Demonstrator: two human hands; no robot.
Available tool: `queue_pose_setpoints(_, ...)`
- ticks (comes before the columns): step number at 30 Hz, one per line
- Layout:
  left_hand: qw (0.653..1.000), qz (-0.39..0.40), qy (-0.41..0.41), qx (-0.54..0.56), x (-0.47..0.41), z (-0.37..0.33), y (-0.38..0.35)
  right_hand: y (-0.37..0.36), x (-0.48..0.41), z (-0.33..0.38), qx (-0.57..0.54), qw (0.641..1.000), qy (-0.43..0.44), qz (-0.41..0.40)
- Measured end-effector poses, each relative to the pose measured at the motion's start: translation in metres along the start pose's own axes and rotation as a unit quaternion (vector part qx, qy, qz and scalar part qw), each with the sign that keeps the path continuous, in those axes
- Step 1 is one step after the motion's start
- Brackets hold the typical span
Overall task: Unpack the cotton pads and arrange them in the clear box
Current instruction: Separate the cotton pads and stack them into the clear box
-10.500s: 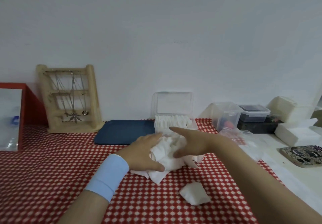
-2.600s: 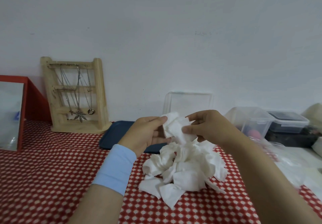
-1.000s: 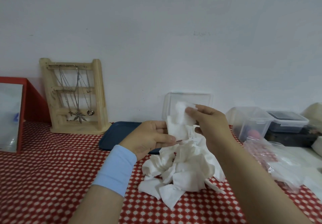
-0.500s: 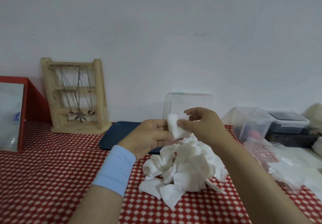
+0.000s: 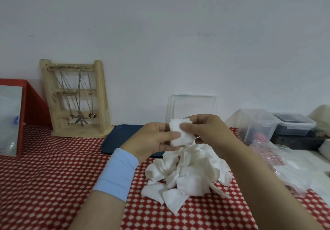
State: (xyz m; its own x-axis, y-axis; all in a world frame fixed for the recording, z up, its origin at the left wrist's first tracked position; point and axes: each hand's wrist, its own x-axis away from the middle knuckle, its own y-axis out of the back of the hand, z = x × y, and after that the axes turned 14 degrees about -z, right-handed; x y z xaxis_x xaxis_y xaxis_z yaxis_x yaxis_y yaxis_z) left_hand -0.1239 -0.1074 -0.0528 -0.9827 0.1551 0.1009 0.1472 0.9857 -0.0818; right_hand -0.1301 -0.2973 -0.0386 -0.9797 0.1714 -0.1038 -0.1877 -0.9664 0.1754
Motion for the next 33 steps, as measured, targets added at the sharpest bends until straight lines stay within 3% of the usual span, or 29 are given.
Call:
queue_pose_setpoints(4,0.997,-0.068,0.0,0.022,-0.004,0.003,0.002,0.005,-0.007,-0.003,0.097,0.991,0.09,-0.024)
queue_pose_setpoints(6,0.993,-0.114,-0.008,0.035,-0.008,0.004,0.006,0.015,-0.011,-0.005,0.252,0.954,0.165,-0.004)
queue_pose_setpoints(8,0.988,-0.144,-0.014,0.048,-0.011,0.004,0.01,0.023,-0.01,-0.006,0.386,0.903,0.178,0.055)
queue_pose_setpoints(11,0.985,-0.164,-0.013,0.054,-0.013,0.005,0.012,0.022,-0.009,-0.014,0.433,0.88,0.157,0.12)
queue_pose_setpoints(14,0.985,-0.171,-0.023,0.023,-0.014,0.006,0.012,0.018,-0.012,-0.016,0.377,0.905,0.167,0.103)
queue_pose_setpoints(19,0.978,-0.2,-0.054,-0.02,-0.014,0.007,0.008,0.025,-0.014,-0.01,0.173,0.973,0.144,0.058)
queue_pose_setpoints(26,0.985,-0.167,-0.014,0.04,-0.011,0.008,-0.004,0.017,-0.012,-0.009,0.08,0.993,0.065,0.06)
queue_pose_setpoints(33,0.987,-0.144,-0.009,0.066,-0.009,0.01,-0.006,0.015,-0.007,0.002,-0.04,0.997,0.06,0.01)
